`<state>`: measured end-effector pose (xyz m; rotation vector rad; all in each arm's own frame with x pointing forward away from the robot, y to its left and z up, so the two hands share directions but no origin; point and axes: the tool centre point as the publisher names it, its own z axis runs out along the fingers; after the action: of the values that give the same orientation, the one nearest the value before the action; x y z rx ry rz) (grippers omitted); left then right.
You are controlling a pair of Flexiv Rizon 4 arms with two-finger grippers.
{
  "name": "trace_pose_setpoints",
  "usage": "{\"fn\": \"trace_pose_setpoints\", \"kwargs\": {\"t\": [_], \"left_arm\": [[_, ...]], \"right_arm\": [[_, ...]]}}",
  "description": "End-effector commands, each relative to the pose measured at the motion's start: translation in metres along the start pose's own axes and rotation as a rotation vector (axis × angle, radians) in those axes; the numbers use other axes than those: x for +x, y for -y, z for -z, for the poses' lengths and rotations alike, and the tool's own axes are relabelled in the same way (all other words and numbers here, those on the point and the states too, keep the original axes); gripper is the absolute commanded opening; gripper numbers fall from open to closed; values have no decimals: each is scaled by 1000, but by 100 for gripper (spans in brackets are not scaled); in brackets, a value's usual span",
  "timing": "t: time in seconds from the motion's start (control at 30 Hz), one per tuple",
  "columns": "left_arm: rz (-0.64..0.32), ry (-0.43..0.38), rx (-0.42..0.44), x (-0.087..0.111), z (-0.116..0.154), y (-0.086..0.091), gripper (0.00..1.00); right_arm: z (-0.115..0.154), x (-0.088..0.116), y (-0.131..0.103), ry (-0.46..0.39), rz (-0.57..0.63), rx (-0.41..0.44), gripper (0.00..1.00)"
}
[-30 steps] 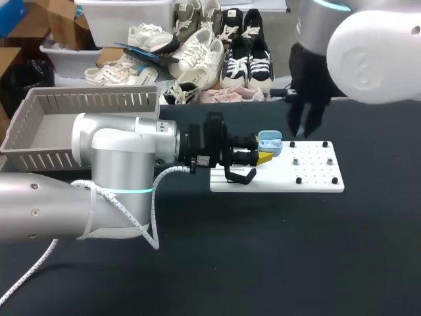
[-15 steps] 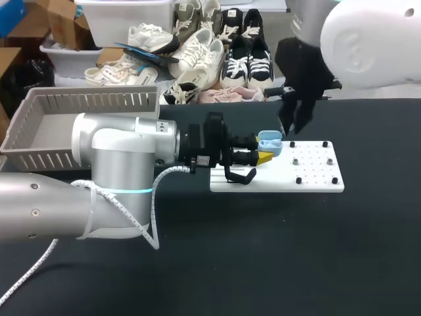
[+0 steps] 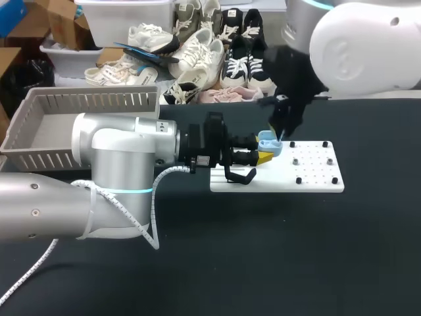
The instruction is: Pick up each earbud case from the left stands, insert the matching earbuds, close the lid, and place the case in the box.
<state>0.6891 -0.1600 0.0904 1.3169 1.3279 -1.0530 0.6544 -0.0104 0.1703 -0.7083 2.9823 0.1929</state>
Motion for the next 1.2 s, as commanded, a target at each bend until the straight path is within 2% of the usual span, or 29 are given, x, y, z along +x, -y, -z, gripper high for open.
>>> {"fn": "trace_pose_setpoints", "kwargs": {"t": [0.03, 1.2], "left_arm": [[-1, 2, -5, 0, 0, 1, 0], [-1, 2, -5, 0, 0, 1, 0]], "right_arm": [[-2, -2, -1, -4, 21, 8, 0], [-18, -15, -10, -67, 124, 40, 0]]}}
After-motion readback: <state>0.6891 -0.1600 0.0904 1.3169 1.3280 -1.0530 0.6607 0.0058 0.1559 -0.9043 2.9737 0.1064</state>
